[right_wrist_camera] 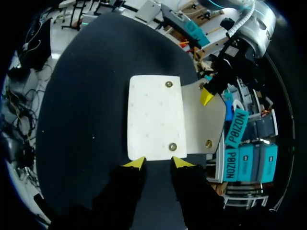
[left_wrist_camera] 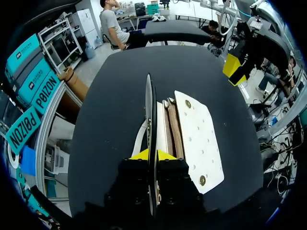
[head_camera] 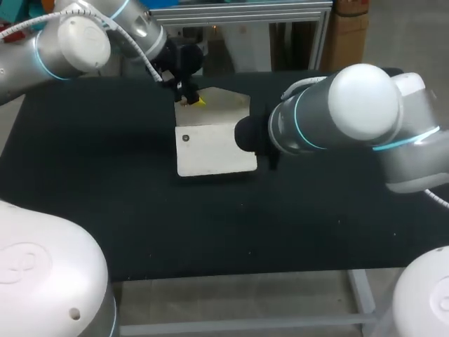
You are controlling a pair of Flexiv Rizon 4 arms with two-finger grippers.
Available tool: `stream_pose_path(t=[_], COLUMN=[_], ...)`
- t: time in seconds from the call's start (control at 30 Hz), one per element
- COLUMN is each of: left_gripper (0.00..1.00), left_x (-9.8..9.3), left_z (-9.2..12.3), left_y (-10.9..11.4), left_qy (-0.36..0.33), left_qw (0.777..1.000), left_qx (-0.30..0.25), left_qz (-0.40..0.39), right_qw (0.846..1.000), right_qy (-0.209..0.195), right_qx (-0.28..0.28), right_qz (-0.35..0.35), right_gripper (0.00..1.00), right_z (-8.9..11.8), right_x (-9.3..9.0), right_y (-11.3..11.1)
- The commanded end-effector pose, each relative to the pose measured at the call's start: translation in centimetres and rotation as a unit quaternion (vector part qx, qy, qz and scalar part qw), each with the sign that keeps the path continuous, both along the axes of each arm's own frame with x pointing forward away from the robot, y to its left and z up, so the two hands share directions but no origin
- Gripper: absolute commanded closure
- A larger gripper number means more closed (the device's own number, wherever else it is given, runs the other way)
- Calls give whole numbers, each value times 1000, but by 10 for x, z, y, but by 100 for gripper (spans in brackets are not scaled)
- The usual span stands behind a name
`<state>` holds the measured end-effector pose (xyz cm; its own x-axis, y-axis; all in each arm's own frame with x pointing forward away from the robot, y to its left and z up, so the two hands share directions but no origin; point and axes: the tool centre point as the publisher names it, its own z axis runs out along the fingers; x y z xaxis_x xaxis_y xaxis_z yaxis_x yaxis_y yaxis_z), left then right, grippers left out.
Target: Pick up the bag, open it, inspect its contents, close it, and place it on the opposite side
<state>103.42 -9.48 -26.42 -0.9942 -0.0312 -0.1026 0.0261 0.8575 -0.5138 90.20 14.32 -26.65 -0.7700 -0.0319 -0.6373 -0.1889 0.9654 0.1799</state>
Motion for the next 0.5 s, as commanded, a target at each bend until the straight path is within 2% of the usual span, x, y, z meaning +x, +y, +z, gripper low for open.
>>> stream_pose_path(t=[0.03, 0.5], left_gripper=[100, 100], left_x=[-1, -1], left_z=[12, 12], left_y=[8, 8], left_qy=[11, 11], left_qw=[1000, 1000], left_qx=[0, 0], left_qz=[-4, -4], right_qw=[1000, 1000], right_qy=[11, 11], right_qx=[-8, -8], right_qz=[8, 8], right_gripper=[100, 100], right_z=[9, 9], right_x=[-2, -2], right_y=[-2, -2])
